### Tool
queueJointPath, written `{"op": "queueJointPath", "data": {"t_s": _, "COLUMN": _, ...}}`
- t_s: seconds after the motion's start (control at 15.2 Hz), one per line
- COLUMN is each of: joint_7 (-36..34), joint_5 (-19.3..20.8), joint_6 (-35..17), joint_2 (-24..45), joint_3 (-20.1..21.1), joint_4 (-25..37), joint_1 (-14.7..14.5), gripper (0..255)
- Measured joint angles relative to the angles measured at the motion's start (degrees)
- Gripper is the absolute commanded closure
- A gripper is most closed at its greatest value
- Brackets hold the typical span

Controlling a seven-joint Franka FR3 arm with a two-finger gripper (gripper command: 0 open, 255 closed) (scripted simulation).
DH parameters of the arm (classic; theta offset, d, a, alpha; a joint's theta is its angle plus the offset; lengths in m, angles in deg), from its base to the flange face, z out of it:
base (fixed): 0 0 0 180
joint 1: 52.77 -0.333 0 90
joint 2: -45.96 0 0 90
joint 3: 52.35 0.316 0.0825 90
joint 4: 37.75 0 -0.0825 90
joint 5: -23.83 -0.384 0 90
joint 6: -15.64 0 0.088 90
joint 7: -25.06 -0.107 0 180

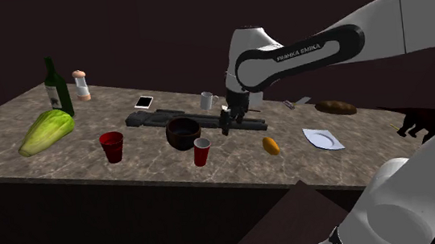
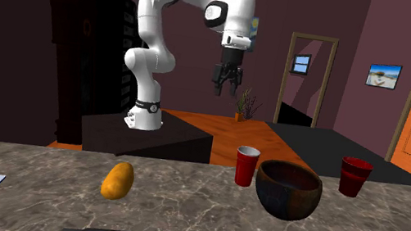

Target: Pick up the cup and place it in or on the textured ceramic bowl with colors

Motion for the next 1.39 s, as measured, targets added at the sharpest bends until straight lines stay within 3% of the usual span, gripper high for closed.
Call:
{"op": "queueJointPath", "data": {"t_s": 0.59, "joint_7": -1.53, "joint_5": 4.35, "joint_6": -11.04, "joint_2": 19.39, "joint_3": 0.88, "joint_4": 8.66, "joint_1": -0.47, "gripper": 0}}
{"op": "queueJointPath", "data": {"t_s": 0.86, "joint_7": -2.58, "joint_5": 6.53, "joint_6": -13.50, "joint_2": 28.26, "joint_3": 0.86, "joint_4": 15.07, "joint_1": -1.35, "gripper": 0}}
{"op": "queueJointPath", "data": {"t_s": 1.39, "joint_7": -3.60, "joint_5": 8.41, "joint_6": -18.15, "joint_2": 35.78, "joint_3": 0.20, "joint_4": 17.93, "joint_1": -1.95, "gripper": 0}}
